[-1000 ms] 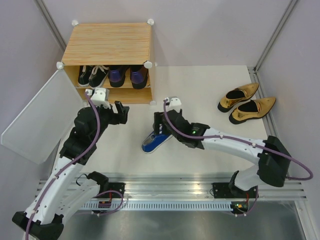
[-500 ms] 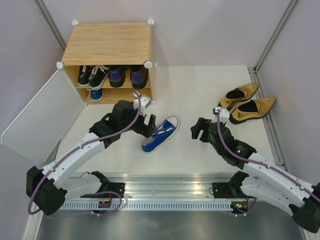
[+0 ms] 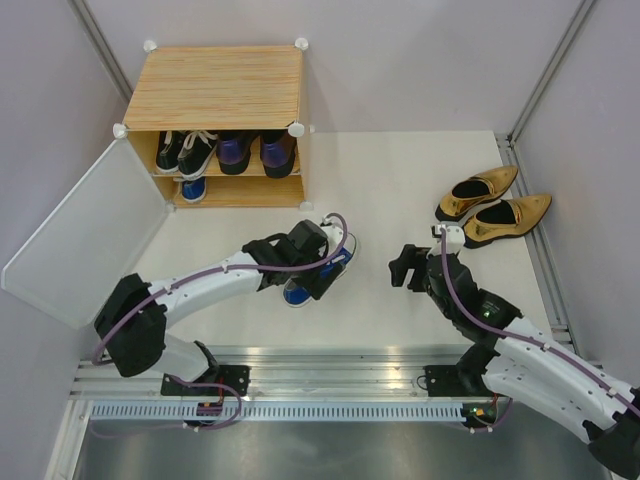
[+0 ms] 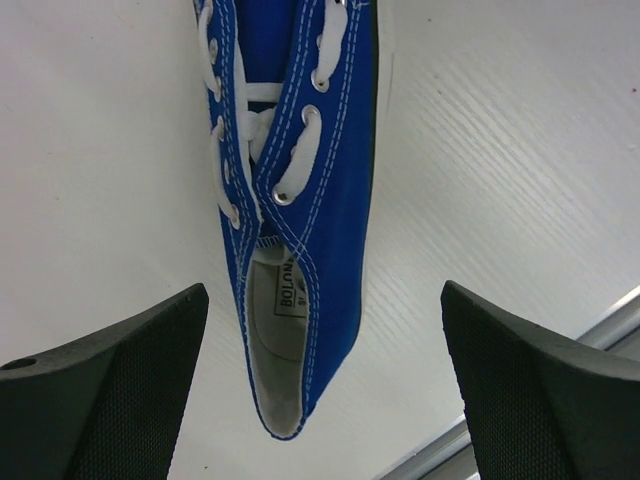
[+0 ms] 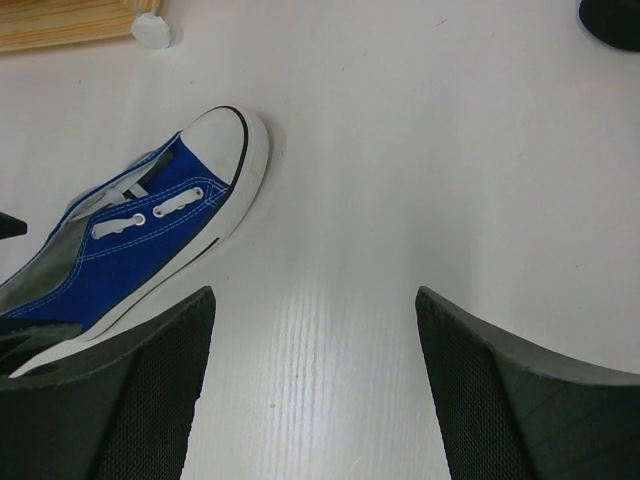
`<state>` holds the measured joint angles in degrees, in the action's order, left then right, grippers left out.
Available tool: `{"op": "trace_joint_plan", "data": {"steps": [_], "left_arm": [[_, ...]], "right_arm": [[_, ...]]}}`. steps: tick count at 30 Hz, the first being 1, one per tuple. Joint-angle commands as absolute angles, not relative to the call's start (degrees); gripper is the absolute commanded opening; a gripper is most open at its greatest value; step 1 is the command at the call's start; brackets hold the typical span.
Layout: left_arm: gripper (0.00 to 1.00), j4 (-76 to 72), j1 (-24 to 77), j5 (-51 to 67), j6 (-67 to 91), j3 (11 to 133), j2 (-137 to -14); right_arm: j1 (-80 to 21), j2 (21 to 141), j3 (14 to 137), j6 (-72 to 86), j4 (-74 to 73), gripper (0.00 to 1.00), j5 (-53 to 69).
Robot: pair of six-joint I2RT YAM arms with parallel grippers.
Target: Place and organize the shoes in the shoe cabinet
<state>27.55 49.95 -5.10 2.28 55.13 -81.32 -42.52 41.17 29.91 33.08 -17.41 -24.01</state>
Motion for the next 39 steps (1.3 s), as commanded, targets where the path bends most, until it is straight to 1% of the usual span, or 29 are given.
{"op": "trace_joint_plan", "data": {"steps": [1,4,9,12,15,16,18,19,21,22,24,25,28,29,34,37,39], "left_arm": [[0.99,27.2,49.9,-10.3,-1.6,59.7,-83.7],[0.99,27.2,49.9,-9.9,-2.4,60.8,-86.4],[0.92,24.2,49.9,-4.7,-1.6,59.3,-89.2],[0.9,23.6,49.9,-4.4,-1.7,58.5,-91.5],[0.85,23.5,49.5,-4.7,-1.8,58.9,-93.5],[0.77,23.5,49.6,-4.4,-1.4,59.0,-93.7],[0.69,23.4,49.6,-3.9,-0.8,59.0,-93.6],[0.63,23.3,49.5,-3.5,-0.5,58.9,-93.5],[0.56,23.2,49.6,-3.7,-0.6,58.4,-93.7],[0.46,23.1,49.5,-4.0,-0.6,58.4,-93.9],[0.32,23.2,49.5,-4.3,-0.5,58.1,-94.0],[0.19,23.2,49.6,-4.7,-0.5,58.1,-93.9],[0.05,23.2,49.5,-4.7,-0.5,57.7,-94.2],[0.02,23.2,49.5,-4.7,-0.5,57.7,-94.5],[0.02,23.5,49.6,-5.9,1.5,57.7,-95.1],[0.02,23.6,49.3,-10.6,2.3,57.3,-92.8],[0.02,23.6,47.4,-11.9,2.5,56.9,-89.7]], "right_arm": [[-42.3,39.9,28.9,31.6,-16.3,0.85,-24.4],[-42.2,38.9,28.9,31.4,-16.3,0.85,-24.3],[-42.3,37.4,28.6,31.3,-16.2,0.85,-24.3],[-42.3,36.8,28.0,31.3,-16.1,0.85,-23.9],[-42.3,36.1,27.9,31.3,-16.0,0.85,-23.7],[-42.3,35.8,27.7,31.3,-16.0,0.85,-23.7],[-42.3,35.4,27.6,31.3,-16.0,0.85,-23.4],[-42.3,35.2,27.5,31.2,-16.0,0.85,-23.3],[-42.3,34.9,27.4,31.3,-15.9,0.85,-23.1],[-42.3,34.9,27.5,31.2,-15.9,0.85,-23.1],[-42.3,34.9,27.5,31.3,-15.8,0.85,-23.1],[-42.3,34.9,27.4,31.3,-15.8,0.85,-23.1],[-42.3,34.6,27.3,31.3,-15.9,0.85,-23.0],[-42.3,34.5,27.3,31.3,-15.8,0.85,-23.0],[-42.3,34.4,27.3,31.3,-15.8,0.85,-23.0],[-42.3,34.0,27.2,31.3,-15.9,0.85,-23.0],[-42.3,33.7,27.2,31.3,-15.9,0.85,-22.9]]}}
